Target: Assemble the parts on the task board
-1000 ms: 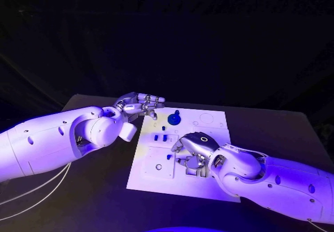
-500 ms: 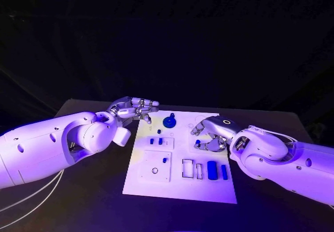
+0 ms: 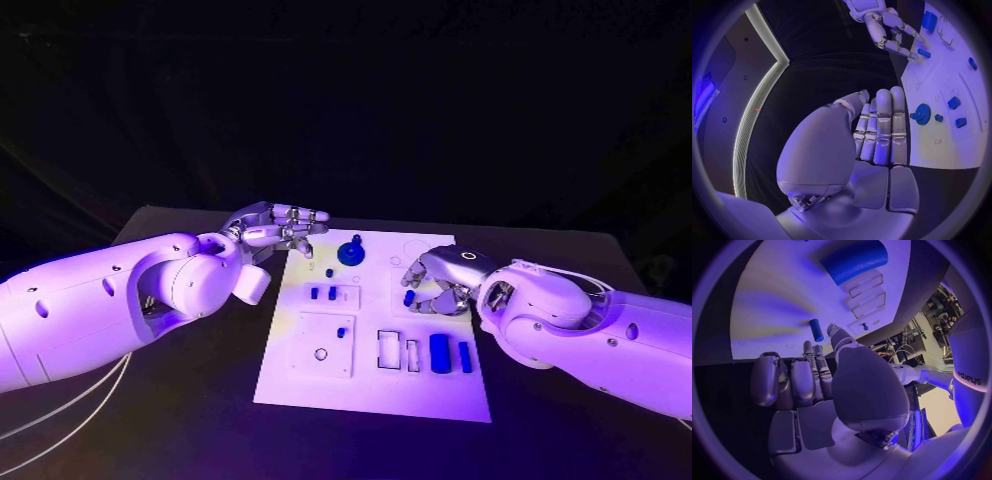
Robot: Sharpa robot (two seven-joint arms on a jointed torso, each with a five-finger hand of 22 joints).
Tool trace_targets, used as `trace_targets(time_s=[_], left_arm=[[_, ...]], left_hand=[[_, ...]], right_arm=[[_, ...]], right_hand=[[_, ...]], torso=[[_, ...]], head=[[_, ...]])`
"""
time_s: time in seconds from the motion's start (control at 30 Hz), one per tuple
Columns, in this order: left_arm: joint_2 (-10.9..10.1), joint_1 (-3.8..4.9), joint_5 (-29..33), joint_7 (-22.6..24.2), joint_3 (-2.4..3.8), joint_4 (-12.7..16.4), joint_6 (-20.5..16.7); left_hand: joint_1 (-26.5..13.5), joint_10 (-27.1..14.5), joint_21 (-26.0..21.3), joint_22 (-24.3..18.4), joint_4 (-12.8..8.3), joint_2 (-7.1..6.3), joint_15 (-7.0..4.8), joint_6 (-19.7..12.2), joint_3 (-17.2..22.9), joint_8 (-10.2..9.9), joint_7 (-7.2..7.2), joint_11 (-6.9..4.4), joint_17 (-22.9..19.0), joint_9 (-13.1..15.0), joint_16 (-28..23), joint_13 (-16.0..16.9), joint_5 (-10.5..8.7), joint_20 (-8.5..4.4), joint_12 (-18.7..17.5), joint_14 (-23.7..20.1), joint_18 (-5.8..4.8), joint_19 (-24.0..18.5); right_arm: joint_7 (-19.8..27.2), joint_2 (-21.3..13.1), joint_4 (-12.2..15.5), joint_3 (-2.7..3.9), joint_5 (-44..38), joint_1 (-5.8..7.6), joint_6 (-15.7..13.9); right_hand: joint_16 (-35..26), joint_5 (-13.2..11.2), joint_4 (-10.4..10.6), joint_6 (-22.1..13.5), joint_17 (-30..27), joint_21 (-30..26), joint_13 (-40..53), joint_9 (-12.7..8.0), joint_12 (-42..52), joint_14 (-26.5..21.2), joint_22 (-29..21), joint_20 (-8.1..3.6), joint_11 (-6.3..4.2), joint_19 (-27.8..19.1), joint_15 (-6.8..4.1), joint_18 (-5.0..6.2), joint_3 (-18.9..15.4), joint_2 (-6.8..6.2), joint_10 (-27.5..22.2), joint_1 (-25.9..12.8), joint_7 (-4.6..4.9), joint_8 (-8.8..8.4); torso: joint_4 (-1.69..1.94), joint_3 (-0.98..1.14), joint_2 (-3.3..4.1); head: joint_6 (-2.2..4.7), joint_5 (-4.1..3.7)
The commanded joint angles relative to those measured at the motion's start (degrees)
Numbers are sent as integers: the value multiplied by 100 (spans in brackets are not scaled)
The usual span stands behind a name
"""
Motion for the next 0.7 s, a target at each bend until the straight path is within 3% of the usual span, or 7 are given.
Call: trace_targets(time_s=[0.03,0.33,0.7], left_arm=[[5,4,26,12,3,11,106],[4,4,24,4,3,4,111],[4,4,24,-15,3,0,120]], left_hand=[[-6,-40,-30,-5,-7,70,7,-25,-34,-5,-12,8,-5,-10,-26,8,9,9,31,-41,79,-48],[-6,-40,-30,-5,-7,70,7,-25,-34,-5,-12,8,-5,-10,-26,8,9,9,31,-41,79,-48],[-6,-40,-30,-5,-7,70,7,-25,-34,-5,-12,8,-5,-10,-26,8,9,9,31,-41,79,-48]], right_arm=[[-23,59,-60,-6,-98,-24,229],[-22,164,-200,-15,-100,-78,231],[-64,174,-234,-16,-133,-89,229]], right_hand=[[43,28,15,37,16,48,12,6,77,63,889,-20,-35,28,15,41,-28,54,40,53,-12,42],[132,-316,25,288,104,266,-7,31,309,134,973,-101,-155,154,-86,-3,269,330,422,256,43,87],[149,-417,33,446,119,364,-86,47,242,150,1016,-151,-196,207,-124,-25,533,318,588,318,93,104]], torso=[[4,-4,2],[-1,-3,3],[-1,-2,-3]], head=[[3,1],[-15,9],[-27,0]])
